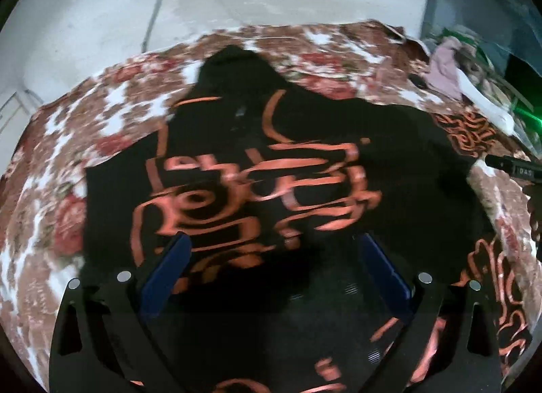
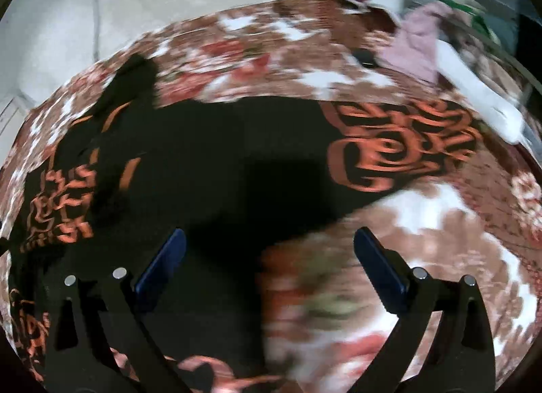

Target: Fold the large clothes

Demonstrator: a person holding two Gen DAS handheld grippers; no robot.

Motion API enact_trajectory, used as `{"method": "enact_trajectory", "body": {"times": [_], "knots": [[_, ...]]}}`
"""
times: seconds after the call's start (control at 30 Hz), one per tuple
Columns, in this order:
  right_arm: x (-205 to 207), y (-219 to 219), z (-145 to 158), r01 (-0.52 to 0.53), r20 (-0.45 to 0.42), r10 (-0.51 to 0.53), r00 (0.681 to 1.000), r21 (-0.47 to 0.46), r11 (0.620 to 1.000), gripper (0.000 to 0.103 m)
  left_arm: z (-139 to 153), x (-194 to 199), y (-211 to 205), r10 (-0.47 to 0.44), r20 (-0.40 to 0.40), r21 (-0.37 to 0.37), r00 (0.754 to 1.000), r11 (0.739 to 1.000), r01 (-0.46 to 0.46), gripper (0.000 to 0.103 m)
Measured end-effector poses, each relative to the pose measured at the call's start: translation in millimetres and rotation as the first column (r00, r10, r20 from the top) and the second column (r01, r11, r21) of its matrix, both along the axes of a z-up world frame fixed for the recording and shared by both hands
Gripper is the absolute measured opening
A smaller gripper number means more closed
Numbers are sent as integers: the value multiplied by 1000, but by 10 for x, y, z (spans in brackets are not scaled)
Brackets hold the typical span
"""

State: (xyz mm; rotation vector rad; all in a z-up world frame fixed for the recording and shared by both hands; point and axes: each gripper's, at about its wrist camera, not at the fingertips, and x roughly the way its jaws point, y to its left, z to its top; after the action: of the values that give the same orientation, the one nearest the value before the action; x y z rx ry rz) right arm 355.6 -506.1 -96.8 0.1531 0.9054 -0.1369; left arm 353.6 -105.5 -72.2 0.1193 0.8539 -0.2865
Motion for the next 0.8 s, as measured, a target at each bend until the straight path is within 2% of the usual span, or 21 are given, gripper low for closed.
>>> {"method": "enact_trajectory", "body": {"times": [0.1,0.3,0.47,0.53,0.63,0.8], "knots": [[-79,-451,-20,39,-33,-39,999,-8,999,98,15,24,-358,-28,7,-21,1000,999,28,98],[-301,-1164,66,89,-6,-90,996,-60,994,98,25,66,-1109,-80,47,-63,996,995,83,98],[-318,-1760,58,121,7,-121,993,-80,989,98,-9,83,-1699,-122,85,-93,989,987,130,98],[-282,-2038,41,132,6,-132,991,-45,990,98,-55,117,-1914,-142,79,-99,987,984,149,98],[-162,-2480,-5,133,-12,-132,991,68,989,98,-152,167,-2221,-180,67,-83,981,979,185,98],[70,-3054,-90,173,-2,-175,985,168,970,98,-350,326,-2593,-230,36,-61,973,971,232,98]]}}
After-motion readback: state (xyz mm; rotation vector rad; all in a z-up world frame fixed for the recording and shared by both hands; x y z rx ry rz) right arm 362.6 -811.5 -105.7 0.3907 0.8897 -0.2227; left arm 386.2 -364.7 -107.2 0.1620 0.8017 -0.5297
